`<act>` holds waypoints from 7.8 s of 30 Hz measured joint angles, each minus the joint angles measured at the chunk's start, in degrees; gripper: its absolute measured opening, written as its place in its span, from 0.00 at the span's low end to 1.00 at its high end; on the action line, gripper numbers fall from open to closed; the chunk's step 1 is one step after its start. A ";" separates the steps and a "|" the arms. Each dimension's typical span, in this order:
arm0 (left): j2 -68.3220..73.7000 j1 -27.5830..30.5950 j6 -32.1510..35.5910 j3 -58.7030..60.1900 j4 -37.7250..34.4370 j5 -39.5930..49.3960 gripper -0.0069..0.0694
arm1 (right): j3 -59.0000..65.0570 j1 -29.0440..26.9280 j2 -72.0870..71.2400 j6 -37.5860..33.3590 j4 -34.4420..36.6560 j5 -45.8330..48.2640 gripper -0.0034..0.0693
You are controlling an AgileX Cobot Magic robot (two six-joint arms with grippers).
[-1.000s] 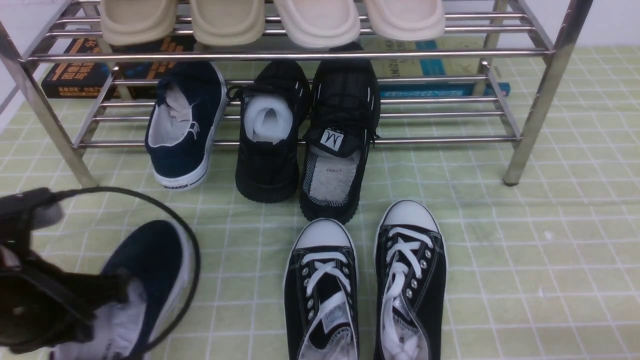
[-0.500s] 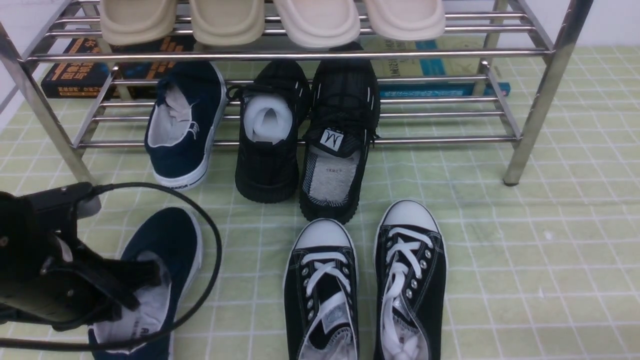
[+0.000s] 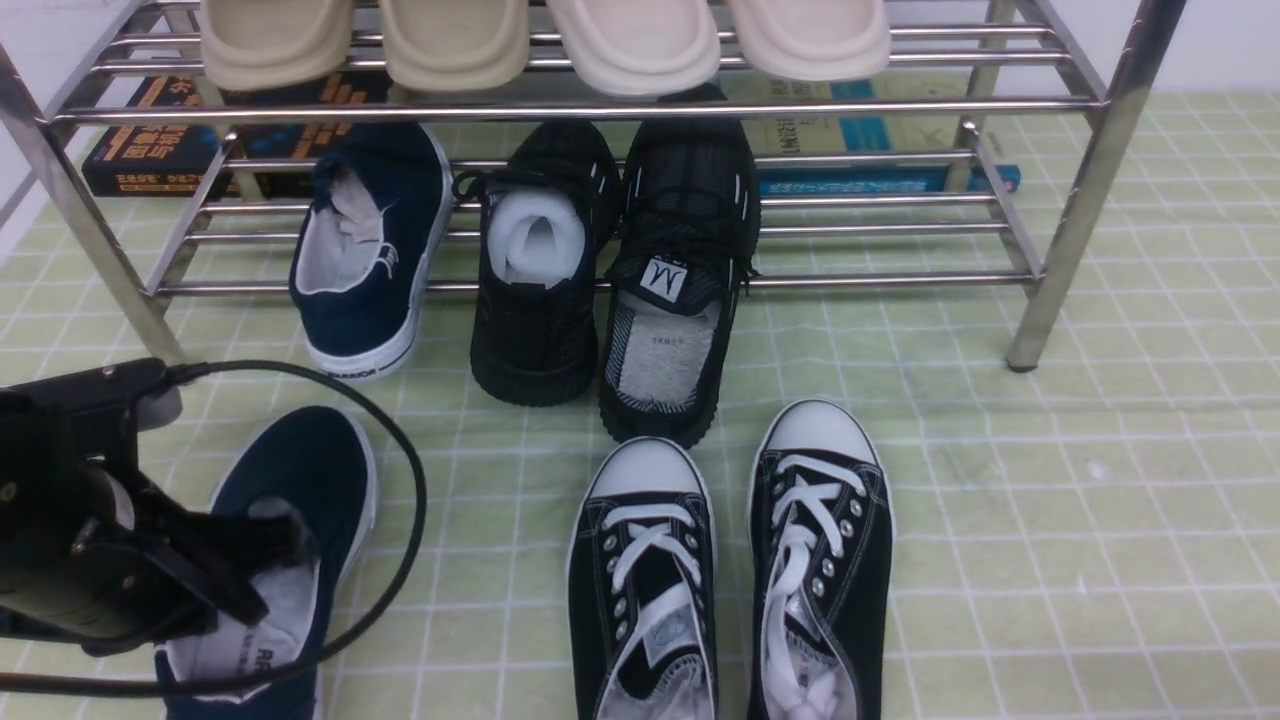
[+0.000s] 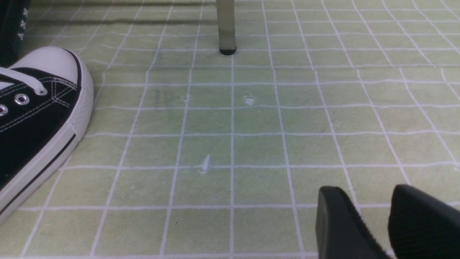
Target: Take the shoes off the shelf with your hand from the green coffee tablecloth.
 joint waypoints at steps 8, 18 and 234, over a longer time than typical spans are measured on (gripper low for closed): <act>0.00 0.00 0.00 0.00 0.11 0.75 0.31 | 0.00 0.00 0.00 0.00 0.00 0.00 0.37; -1.64 0.00 0.00 -1.18 0.64 4.88 0.61 | 0.00 0.00 0.00 0.00 0.00 0.00 0.37; -72.01 12.66 23.81 40.60 -2.67 -22.00 0.13 | 0.00 0.00 0.00 -0.10 0.02 0.00 0.38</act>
